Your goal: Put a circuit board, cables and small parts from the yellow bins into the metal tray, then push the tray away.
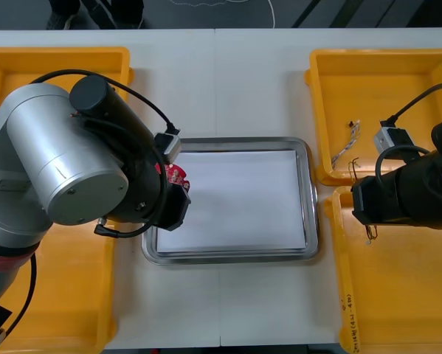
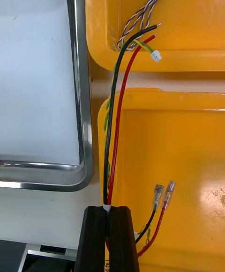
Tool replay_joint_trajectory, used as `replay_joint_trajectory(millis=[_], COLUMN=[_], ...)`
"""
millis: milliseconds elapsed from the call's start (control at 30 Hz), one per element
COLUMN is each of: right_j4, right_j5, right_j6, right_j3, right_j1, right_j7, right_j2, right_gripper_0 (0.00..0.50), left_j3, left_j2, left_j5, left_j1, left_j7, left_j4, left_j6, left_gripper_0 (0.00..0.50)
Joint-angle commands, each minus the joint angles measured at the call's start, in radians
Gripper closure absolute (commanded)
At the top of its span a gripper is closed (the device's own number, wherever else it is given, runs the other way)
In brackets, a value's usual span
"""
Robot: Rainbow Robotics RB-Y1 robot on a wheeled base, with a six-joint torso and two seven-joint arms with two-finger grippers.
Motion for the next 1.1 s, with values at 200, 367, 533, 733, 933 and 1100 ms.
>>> replay_joint_trajectory(millis=[200,367,533,733,933,1100], right_j4=[0.000,0.000,0.000,0.000,0.000,0.000], right_j5=[0.016,0.018,0.016,0.016,0.025,0.033], right_j6=[0.005,0.005,0.005,0.005,0.005,0.005], right_j3=[0.007,0.007,0.007,0.007,0.007,0.007], right_j1=[-0.024,-0.024,-0.021,-0.019,-0.016,-0.012], right_j7=[-0.011,-0.013,-0.013,-0.016,-0.017,-0.017], right_j2=[0.012,0.013,0.013,0.012,0.012,0.013], right_gripper_0=[0.500,0.500,0.500,0.500,0.500,0.500], left_j3=[-0.096,-0.129,-0.158,-0.201,-0.235,-0.258], left_j2=[-0.036,-0.052,-0.083,-0.108,-0.117,-0.118], left_j5=[-0.064,-0.087,-0.122,-0.156,-0.162,-0.168], left_j1=[-0.037,-0.037,-0.037,-0.037,-0.037,-0.034], left_j7=[-0.015,-0.030,-0.050,-0.072,-0.084,-0.086], left_j4=[0.034,0.075,0.120,0.152,0.201,0.223], left_j6=[0.006,0.006,-0.004,-0.044,-0.105,-0.140], left_gripper_0=[0.500,0.500,0.500,0.500,0.500,0.500])
